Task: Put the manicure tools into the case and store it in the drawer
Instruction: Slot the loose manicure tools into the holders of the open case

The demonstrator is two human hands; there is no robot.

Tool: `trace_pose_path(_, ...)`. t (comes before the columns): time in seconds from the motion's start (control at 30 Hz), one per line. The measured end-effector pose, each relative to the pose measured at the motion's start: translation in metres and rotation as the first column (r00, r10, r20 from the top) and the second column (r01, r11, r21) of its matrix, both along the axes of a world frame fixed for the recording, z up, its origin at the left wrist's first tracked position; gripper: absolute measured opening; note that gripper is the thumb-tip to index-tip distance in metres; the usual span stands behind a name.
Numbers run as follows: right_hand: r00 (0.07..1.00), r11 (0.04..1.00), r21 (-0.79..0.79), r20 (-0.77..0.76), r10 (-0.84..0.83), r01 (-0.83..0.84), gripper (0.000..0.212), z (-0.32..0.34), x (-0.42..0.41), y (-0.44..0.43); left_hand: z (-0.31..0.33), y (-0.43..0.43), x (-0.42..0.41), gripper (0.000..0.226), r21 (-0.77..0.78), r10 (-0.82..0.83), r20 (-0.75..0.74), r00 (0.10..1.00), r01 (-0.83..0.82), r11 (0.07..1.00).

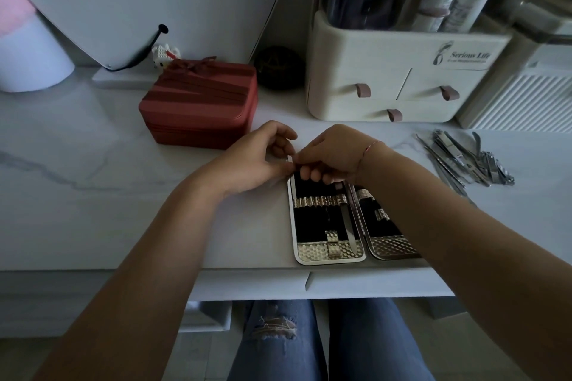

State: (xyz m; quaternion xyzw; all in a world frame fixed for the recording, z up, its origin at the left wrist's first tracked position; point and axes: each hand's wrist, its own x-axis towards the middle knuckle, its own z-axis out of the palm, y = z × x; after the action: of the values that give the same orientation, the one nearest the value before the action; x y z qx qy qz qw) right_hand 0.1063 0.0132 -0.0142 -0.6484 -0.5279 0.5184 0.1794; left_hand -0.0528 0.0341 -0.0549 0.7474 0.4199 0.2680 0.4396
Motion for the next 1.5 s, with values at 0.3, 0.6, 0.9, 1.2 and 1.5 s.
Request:
trace_pose_path(0.3, 0.991, 0.992, 0.089, 0.092, -0.093, 0.085, 0.024, -0.006, -0.015, -0.002, -0.004, 0.004, -0.004, 0.047, -0.015, -0.047, 0.005, 0.999, 0.047, 0.999)
trace_pose_path(0.6, 0.977, 0.962, 0.175, 0.004, -0.213, 0.209, 0.023, -0.007, -0.013, 0.007, -0.002, 0.004, -0.003, 0.066, -0.053, 0.047, 0.057, 0.997, -0.044, 0.998)
trace_pose_path(0.9, 0.916, 0.958, 0.155, -0.363, -0.173, 0.242, 0.009, -0.012, 0.013, 0.001, 0.002, 0.003, -0.004, 0.036, 0.065, 0.050, -0.065, 0.997, -0.046, 0.997)
trace_pose_path(1.2, 0.950, 0.953, 0.241, -0.294, -0.107, 0.182, 0.012, -0.015, 0.012, 0.000, 0.002, 0.002, -0.005, 0.022, 0.097, 0.058, -0.090, 0.994, -0.050, 0.994)
trace_pose_path(1.5, 0.955, 0.966, 0.204, -0.280, -0.101, 0.162, 0.012, -0.015, 0.012, 0.000, 0.002, 0.002, -0.005, 0.023, 0.073, 0.060, -0.079, 0.995, -0.054, 0.996)
